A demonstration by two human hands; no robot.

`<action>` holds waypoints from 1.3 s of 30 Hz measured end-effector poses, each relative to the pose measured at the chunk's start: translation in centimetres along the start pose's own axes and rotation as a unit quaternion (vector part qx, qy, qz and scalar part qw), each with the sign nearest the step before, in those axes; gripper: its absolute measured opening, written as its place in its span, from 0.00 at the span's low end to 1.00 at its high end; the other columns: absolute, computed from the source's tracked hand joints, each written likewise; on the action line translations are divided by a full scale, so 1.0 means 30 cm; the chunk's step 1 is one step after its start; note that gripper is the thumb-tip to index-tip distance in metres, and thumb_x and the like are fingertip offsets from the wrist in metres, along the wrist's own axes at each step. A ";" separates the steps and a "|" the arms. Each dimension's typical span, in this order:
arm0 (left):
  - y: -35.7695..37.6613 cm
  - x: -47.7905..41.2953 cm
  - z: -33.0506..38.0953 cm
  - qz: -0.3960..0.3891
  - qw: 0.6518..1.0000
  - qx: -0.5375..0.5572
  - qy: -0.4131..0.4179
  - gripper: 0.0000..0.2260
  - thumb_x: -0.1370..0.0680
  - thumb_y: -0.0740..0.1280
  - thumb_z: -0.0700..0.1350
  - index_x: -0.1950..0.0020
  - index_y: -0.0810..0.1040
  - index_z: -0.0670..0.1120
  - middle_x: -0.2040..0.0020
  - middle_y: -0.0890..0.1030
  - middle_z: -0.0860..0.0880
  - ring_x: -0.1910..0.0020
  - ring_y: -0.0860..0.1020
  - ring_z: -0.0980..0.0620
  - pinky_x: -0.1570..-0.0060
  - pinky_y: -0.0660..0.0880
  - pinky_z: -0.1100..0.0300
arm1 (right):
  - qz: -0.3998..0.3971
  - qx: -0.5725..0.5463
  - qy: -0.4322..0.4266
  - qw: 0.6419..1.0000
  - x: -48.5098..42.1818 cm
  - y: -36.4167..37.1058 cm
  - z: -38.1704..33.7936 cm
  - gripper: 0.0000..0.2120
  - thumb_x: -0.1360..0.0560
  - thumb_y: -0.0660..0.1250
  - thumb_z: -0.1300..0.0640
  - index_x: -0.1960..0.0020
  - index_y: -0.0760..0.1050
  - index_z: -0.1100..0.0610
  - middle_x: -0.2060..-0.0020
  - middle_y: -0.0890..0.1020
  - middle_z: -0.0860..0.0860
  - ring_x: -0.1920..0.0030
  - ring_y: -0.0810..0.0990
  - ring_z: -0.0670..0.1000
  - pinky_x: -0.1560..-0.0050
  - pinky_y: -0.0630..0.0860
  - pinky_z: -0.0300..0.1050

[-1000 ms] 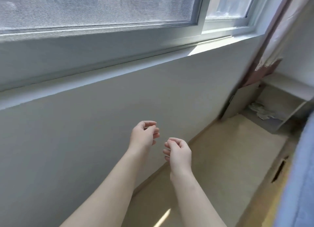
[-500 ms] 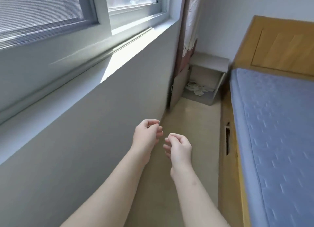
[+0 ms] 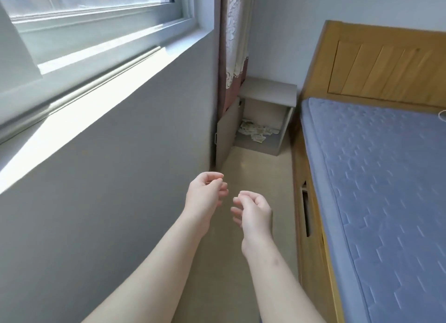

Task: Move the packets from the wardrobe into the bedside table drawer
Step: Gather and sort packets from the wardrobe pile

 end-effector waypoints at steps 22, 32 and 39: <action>0.773 -1.130 0.315 0.059 0.997 0.008 -0.038 0.08 0.22 0.59 0.40 0.51 0.76 0.49 0.54 0.80 0.48 0.56 0.80 0.52 0.49 0.76 0.57 | -0.024 0.041 0.024 0.999 -1.302 -0.047 -0.623 0.06 0.23 0.62 0.62 0.56 0.74 0.52 0.56 0.79 0.50 0.61 0.77 0.48 0.59 0.73 0.40; 0.989 -1.867 0.443 0.017 0.999 -0.012 -0.048 0.08 0.21 0.60 0.40 0.54 0.76 0.50 0.55 0.81 0.50 0.53 0.81 0.51 0.46 0.76 0.54 | -0.001 0.045 0.019 0.999 -1.982 0.228 -0.847 0.06 0.23 0.61 0.62 0.54 0.75 0.53 0.57 0.79 0.49 0.59 0.78 0.48 0.58 0.73 0.40; 1.124 -2.326 0.520 0.015 0.995 -0.054 -0.082 0.08 0.21 0.60 0.39 0.56 0.76 0.50 0.56 0.81 0.50 0.54 0.81 0.50 0.46 0.75 0.54 | 0.023 0.023 0.059 0.998 -2.402 0.343 -0.967 0.06 0.22 0.61 0.62 0.50 0.75 0.54 0.55 0.80 0.49 0.58 0.78 0.49 0.60 0.73 0.39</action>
Point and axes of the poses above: each hand's wrist, its own x-axis away from the middle knuckle, its own y-axis out of the palm, z = x × y, the point moved 3 cm from there along -x, towards the middle knuckle
